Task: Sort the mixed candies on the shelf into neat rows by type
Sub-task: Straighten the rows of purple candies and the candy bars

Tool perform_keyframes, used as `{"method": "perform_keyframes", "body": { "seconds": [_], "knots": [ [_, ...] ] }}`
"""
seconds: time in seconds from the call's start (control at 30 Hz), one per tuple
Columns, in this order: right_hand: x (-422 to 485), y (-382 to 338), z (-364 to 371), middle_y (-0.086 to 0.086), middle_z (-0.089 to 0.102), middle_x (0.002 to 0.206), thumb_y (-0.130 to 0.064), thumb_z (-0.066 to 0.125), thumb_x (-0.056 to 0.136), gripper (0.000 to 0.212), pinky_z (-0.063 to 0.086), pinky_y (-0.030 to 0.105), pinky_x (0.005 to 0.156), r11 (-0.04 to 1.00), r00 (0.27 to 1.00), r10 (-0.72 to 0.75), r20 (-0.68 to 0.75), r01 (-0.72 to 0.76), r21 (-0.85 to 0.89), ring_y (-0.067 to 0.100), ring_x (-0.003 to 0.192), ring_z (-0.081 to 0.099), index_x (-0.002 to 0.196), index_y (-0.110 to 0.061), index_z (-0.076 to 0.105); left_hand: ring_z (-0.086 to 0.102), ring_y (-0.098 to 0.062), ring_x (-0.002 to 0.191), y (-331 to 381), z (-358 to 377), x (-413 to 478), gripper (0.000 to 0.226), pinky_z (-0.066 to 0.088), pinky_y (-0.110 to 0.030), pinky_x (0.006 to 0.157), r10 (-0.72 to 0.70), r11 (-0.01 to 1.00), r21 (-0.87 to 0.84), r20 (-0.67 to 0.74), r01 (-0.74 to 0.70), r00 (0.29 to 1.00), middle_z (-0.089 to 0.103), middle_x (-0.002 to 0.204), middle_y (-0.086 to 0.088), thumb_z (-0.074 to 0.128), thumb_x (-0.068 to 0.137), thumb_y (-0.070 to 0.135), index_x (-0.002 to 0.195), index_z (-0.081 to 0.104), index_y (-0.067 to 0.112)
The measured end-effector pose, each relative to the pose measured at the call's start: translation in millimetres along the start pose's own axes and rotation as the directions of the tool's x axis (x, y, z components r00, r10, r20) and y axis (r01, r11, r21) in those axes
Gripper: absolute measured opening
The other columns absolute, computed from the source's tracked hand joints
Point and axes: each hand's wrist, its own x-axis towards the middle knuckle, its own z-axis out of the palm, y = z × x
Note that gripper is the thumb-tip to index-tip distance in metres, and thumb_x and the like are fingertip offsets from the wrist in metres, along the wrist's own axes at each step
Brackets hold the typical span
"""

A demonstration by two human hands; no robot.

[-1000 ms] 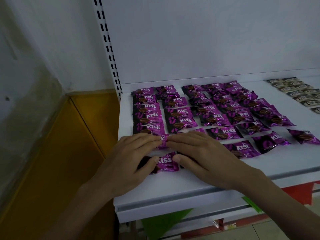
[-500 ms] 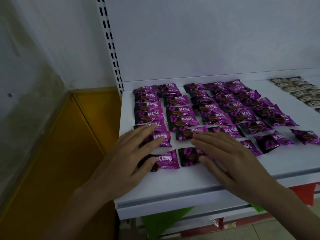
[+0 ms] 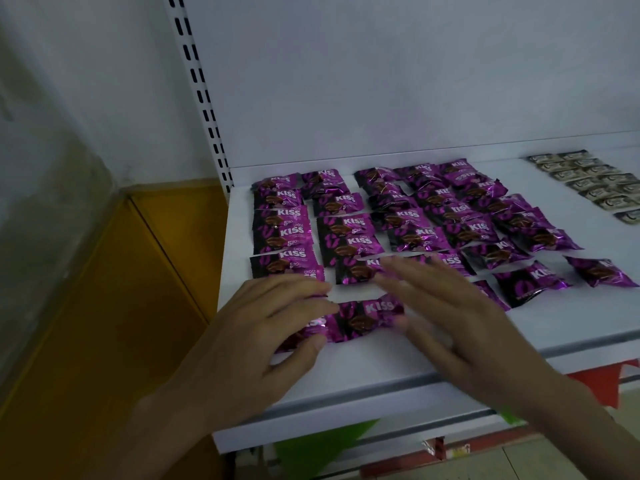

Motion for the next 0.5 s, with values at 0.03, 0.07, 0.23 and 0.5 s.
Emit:
{"method": "perform_keyframes", "body": {
  "seconds": [0.03, 0.07, 0.23, 0.5],
  "knots": [
    [8.1, 9.3, -6.7, -0.004, 0.041, 0.143, -0.043, 0.031, 0.095, 0.047, 0.027, 0.039, 0.113, 0.999, 0.999, 0.026, -0.026, -0.025, 0.020, 0.006, 0.134, 0.035, 0.134, -0.021, 0.044, 0.041, 0.000, 0.121, 3.4, 0.0, 7.3, 0.033, 0.028, -0.011, 0.100, -0.007, 1.000, -0.004, -0.005, 0.007, 1.000, 0.054, 0.126, 0.013, 0.041, 0.090, 0.040, 0.118, 0.056, 0.028],
    [18.1, 20.8, -13.1, -0.004, 0.041, 0.143, -0.045, 0.032, 0.094, 0.049, 0.029, 0.039, 0.112, 0.998, 0.998, 0.056, -0.043, -0.055, 0.025, 0.007, 0.133, 0.035, 0.134, -0.020, 0.045, 0.039, 0.001, 0.122, 7.8, 0.5, 15.6, 0.036, 0.027, -0.010, 0.100, -0.016, 1.000, -0.005, -0.002, 0.016, 1.000, 0.053, 0.128, 0.013, 0.041, 0.089, 0.041, 0.120, 0.056, 0.029],
    [84.6, 94.9, -22.1, 0.001, 0.027, 0.152, -0.030, 0.040, 0.097, 0.047, 0.019, 0.029, 0.112, 0.973, 0.967, 0.229, 0.116, -0.224, -0.053, 0.014, 0.139, 0.025, 0.142, -0.019, 0.031, 0.009, 0.016, 0.127, 32.0, 12.4, 59.5, 0.059, -0.001, -0.004, 0.102, -0.106, 0.994, 0.019, 0.154, 0.104, 0.982, 0.024, 0.145, 0.024, 0.029, 0.086, 0.059, 0.140, 0.033, 0.033],
    [155.7, 149.8, 1.2, 0.006, 0.018, 0.155, -0.040, 0.029, 0.098, 0.053, 0.017, 0.035, 0.116, 0.951, 0.870, 0.301, 0.390, -0.241, -0.195, 0.022, 0.141, 0.020, 0.145, -0.015, 0.023, -0.007, -0.002, 0.141, 62.1, 46.4, 95.5, 0.066, -0.008, -0.027, 0.115, -0.210, 0.972, 0.178, 0.380, 0.151, 0.901, -0.004, 0.156, 0.012, 0.028, 0.091, 0.058, 0.147, 0.006, 0.032]
  ]
}}
